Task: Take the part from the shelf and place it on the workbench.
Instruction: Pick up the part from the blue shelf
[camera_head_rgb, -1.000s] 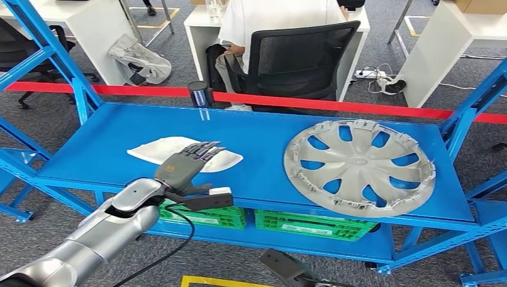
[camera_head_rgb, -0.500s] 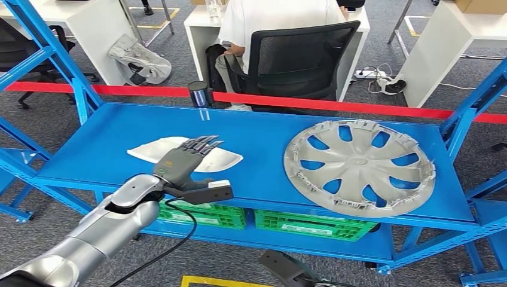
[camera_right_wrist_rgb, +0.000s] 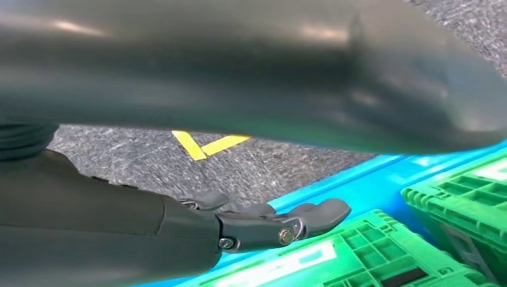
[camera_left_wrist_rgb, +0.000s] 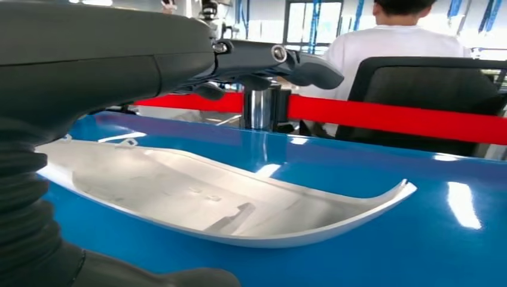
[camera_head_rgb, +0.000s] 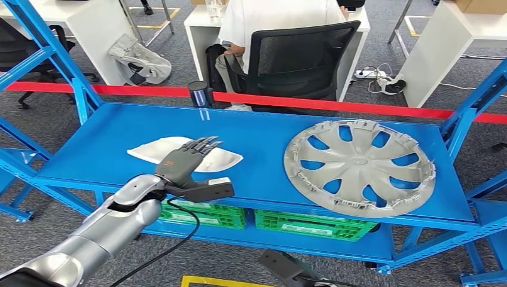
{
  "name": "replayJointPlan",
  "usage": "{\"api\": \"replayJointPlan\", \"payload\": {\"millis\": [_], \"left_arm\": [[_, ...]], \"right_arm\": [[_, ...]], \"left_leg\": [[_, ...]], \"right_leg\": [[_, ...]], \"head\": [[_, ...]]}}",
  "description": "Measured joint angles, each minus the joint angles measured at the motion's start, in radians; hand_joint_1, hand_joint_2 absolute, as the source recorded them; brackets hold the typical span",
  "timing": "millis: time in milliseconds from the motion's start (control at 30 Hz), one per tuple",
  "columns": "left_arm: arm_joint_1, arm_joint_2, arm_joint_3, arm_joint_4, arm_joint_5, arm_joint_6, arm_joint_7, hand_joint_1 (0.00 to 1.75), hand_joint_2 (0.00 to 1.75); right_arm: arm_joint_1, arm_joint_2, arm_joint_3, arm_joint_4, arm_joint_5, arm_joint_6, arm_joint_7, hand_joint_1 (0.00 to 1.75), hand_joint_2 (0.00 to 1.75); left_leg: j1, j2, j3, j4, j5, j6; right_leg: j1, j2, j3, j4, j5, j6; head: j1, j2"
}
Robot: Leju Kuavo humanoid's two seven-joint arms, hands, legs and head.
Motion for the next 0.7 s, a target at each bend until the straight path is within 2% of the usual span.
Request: {"api": "replayJointPlan", "payload": {"millis": [133, 700], "left_arm": [[0.009, 0.0, 0.014, 0.0, 0.022, 0.0, -0.023, 0.0, 0.0], [0.04, 0.007, 0.043, -0.041, 0.037, -0.015, -0.054, 0.0, 0.0]], "right_arm": [[0.0, 0.0, 0.0, -0.002, 0.011, 0.0, 0.0, 0.0, 0.0], [-0.005, 0.0, -0.034, -0.009, 0.028, 0.016, -0.006, 0.0, 0.0]], "left_leg": [[0.0, 0.0, 0.0, 0.0, 0.0, 0.0], [-0.003, 0.0, -0.001, 0.002, -0.001, 0.001]], "right_leg": [[0.0, 0.0, 0.0, 0.0, 0.0, 0.0], [-0.001, 0.0, 0.0, -0.001, 0.001, 0.002]], "head": [[0.0, 0.0], [0.0, 0.0]]}}
